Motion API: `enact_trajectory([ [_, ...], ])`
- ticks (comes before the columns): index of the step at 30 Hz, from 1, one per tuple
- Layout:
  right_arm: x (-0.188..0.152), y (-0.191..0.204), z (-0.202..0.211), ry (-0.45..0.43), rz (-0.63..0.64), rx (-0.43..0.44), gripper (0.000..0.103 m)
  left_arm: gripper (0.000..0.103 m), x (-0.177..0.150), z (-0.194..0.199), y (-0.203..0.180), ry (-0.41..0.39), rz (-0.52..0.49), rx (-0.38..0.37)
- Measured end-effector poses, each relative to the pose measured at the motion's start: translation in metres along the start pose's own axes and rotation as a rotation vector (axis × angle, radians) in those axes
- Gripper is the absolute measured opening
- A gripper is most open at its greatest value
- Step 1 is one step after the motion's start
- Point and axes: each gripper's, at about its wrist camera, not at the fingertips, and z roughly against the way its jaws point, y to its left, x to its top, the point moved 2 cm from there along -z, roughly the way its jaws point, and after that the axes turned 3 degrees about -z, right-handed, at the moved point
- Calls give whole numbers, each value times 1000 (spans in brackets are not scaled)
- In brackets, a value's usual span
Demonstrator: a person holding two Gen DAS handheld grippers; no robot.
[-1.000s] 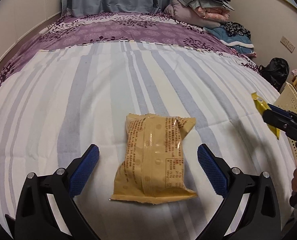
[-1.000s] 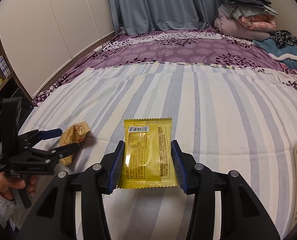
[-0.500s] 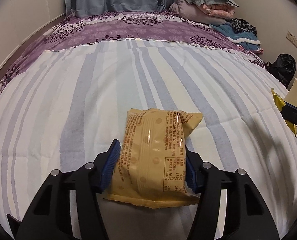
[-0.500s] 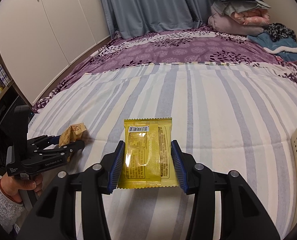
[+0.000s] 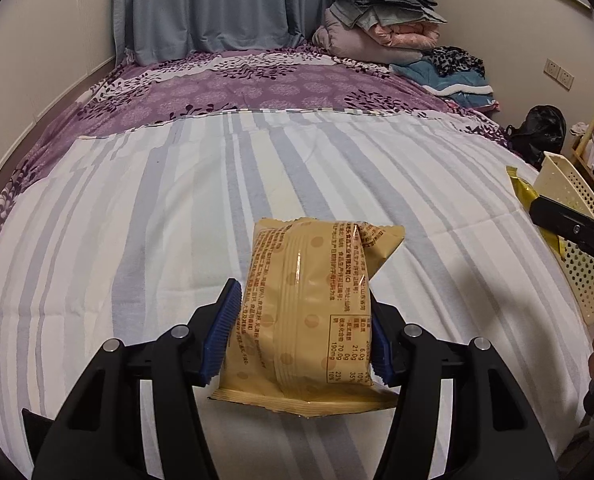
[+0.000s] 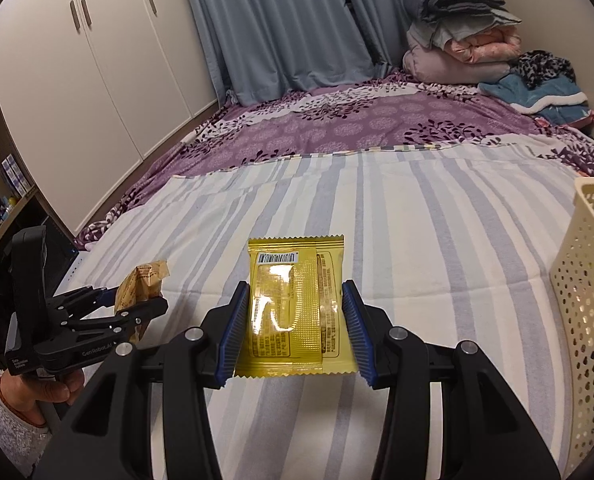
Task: Organize snacks
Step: 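Carry the yellow bar pack into the basket with the right tool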
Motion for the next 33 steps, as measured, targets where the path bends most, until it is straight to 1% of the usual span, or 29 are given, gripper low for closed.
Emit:
enact_trajectory([
  [9, -2, -31, 44, -74, -54, -31, 47, 59, 7, 29, -55, -42, -79, -53],
  [17, -11, -71, 85, -143, -124, -91, 47, 59, 9, 43, -98, -57, -137, -95],
  [27, -16, -128, 142, -247, -196, -227, 47, 59, 10, 50, -136, -63, -196, -133],
  [33, -22, -162, 161, -272, -244, -303, 47, 59, 11, 52, -154, -64, -230, -150],
])
